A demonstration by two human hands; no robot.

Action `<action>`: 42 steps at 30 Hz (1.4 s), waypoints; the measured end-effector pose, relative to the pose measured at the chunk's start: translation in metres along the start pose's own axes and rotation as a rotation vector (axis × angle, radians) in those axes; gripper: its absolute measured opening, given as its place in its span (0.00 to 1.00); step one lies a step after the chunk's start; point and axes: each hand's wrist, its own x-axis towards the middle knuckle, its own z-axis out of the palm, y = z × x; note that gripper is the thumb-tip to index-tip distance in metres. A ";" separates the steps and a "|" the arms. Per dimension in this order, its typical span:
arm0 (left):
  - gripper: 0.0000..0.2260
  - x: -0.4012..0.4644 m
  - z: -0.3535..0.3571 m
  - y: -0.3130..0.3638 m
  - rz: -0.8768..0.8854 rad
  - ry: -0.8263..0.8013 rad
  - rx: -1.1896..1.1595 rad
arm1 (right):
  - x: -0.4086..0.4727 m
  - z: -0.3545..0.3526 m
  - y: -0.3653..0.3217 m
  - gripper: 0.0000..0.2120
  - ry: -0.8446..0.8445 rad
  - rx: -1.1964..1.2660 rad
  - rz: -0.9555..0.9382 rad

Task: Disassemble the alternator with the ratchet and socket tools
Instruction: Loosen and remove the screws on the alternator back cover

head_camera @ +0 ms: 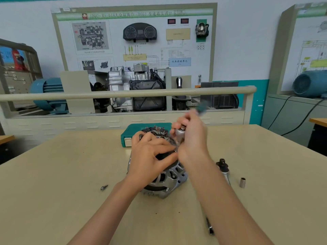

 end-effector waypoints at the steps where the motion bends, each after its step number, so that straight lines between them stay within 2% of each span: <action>1: 0.14 0.000 0.000 0.000 -0.001 0.002 0.008 | -0.005 0.000 0.006 0.15 0.138 0.075 -0.159; 3: 0.15 0.000 0.001 0.000 -0.004 0.008 0.011 | -0.009 -0.001 0.012 0.15 0.242 0.222 -0.275; 6: 0.14 0.000 0.001 0.000 -0.011 0.012 -0.005 | -0.005 -0.003 0.006 0.14 0.216 0.262 -0.182; 13: 0.14 0.000 0.002 -0.001 0.004 0.014 -0.001 | 0.005 -0.002 -0.008 0.14 0.034 -0.027 0.072; 16: 0.15 0.000 0.001 -0.001 -0.001 0.022 -0.015 | 0.012 -0.002 -0.017 0.16 -0.129 -0.164 0.266; 19: 0.15 0.000 0.001 -0.002 -0.004 0.010 -0.011 | 0.023 -0.002 -0.027 0.16 -0.409 -0.333 0.523; 23: 0.14 0.000 -0.002 -0.001 -0.009 -0.023 -0.014 | 0.033 0.006 -0.031 0.14 -0.777 -0.514 0.774; 25: 0.14 0.000 -0.003 -0.001 -0.017 -0.028 -0.006 | 0.037 0.009 -0.030 0.17 -0.870 -0.518 0.876; 29: 0.14 0.000 -0.004 -0.001 -0.011 -0.045 -0.036 | 0.039 0.010 -0.030 0.15 -0.945 -0.365 1.087; 31: 0.14 0.000 -0.003 -0.002 -0.014 -0.036 -0.048 | 0.038 0.006 -0.029 0.15 -0.934 -0.319 1.061; 35: 0.14 0.000 -0.001 -0.002 0.002 -0.030 -0.045 | 0.033 -0.005 -0.027 0.16 -0.917 -0.317 0.853; 38: 0.14 0.000 -0.001 -0.002 0.018 -0.026 -0.043 | 0.024 -0.007 -0.029 0.15 -0.836 -0.317 0.725; 40: 0.14 -0.001 -0.001 -0.003 0.018 -0.015 -0.042 | 0.016 -0.004 -0.025 0.14 -0.657 -0.308 0.555; 42: 0.15 -0.001 0.000 -0.003 0.011 -0.003 -0.049 | 0.006 -0.002 -0.014 0.15 -0.324 -0.207 0.260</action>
